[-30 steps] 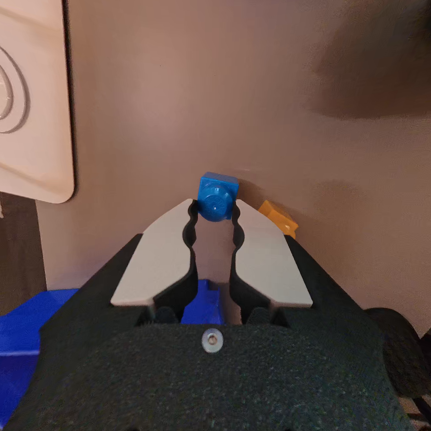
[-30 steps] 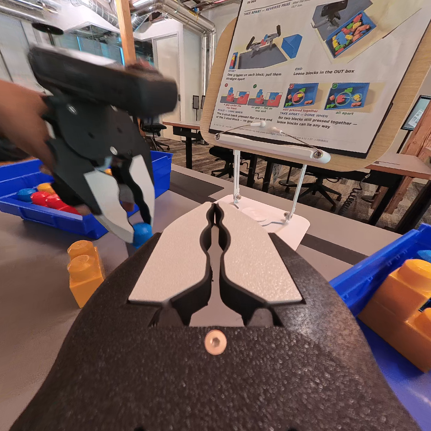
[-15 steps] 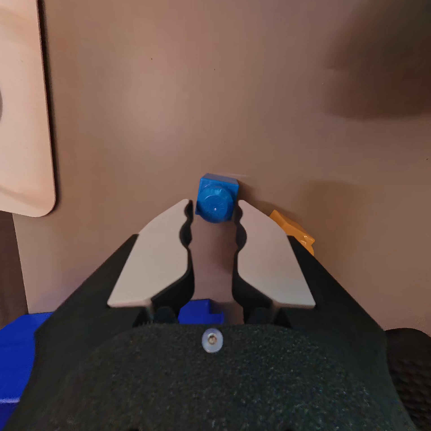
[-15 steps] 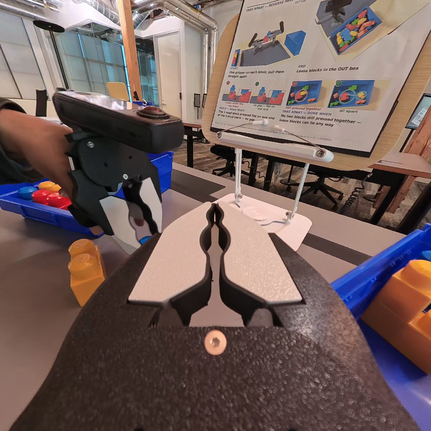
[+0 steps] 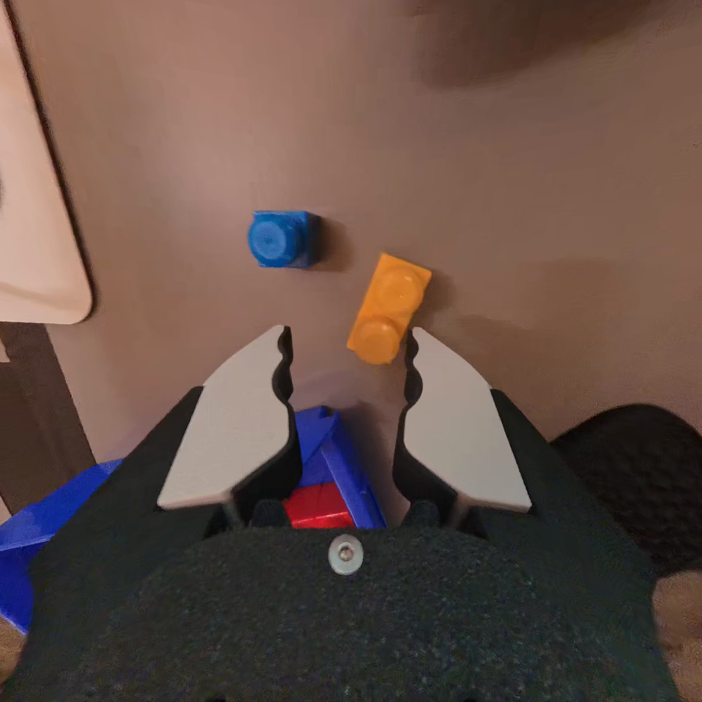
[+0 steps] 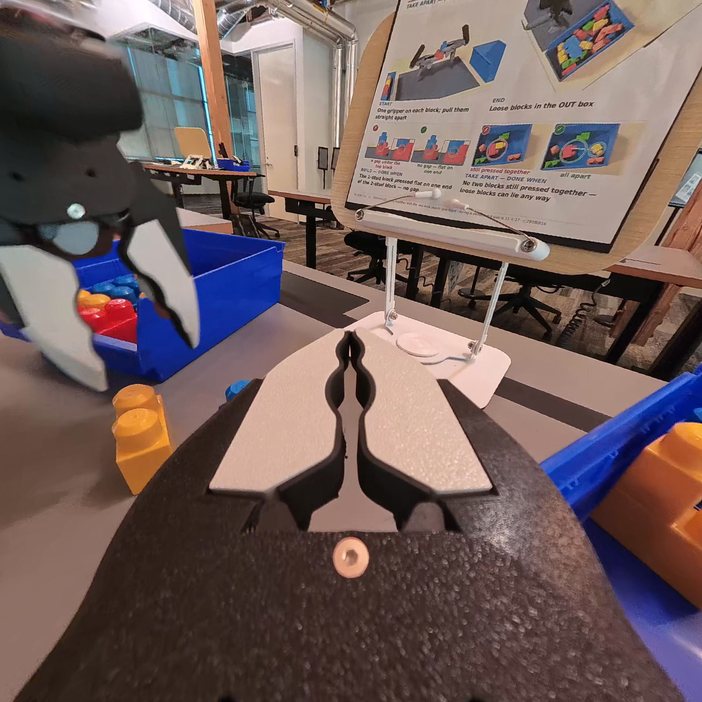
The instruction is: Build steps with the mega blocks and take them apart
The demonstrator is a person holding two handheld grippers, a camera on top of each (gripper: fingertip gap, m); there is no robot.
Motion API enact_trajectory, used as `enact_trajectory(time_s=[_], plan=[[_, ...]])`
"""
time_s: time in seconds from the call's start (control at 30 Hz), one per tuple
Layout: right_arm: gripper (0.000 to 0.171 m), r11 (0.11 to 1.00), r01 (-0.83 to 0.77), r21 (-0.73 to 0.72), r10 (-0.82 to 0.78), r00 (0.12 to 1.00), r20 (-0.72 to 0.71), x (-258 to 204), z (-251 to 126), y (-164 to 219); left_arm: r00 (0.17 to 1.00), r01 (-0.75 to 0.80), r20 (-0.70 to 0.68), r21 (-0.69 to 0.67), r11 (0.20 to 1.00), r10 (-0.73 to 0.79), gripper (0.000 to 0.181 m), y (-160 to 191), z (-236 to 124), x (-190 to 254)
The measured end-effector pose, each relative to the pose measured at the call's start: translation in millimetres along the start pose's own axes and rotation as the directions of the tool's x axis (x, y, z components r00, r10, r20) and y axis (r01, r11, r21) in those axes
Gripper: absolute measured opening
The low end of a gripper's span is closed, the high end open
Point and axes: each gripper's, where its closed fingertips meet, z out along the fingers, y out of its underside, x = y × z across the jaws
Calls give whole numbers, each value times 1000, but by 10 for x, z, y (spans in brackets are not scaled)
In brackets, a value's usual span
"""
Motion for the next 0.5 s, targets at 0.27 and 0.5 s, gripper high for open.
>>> enact_trajectory(time_s=[0.27, 0.5], plan=[[0, 1000, -1, 0, 1, 1000, -1, 5, -5, 0, 995, -95, -32, -110, 989, 92, 54, 132, 352, 198], [0, 1000, -4, 6, 4, 1000, -3, 22, -11, -21, 989, -147, 3, -118, 982, 149, 36, 82, 561, 217]])
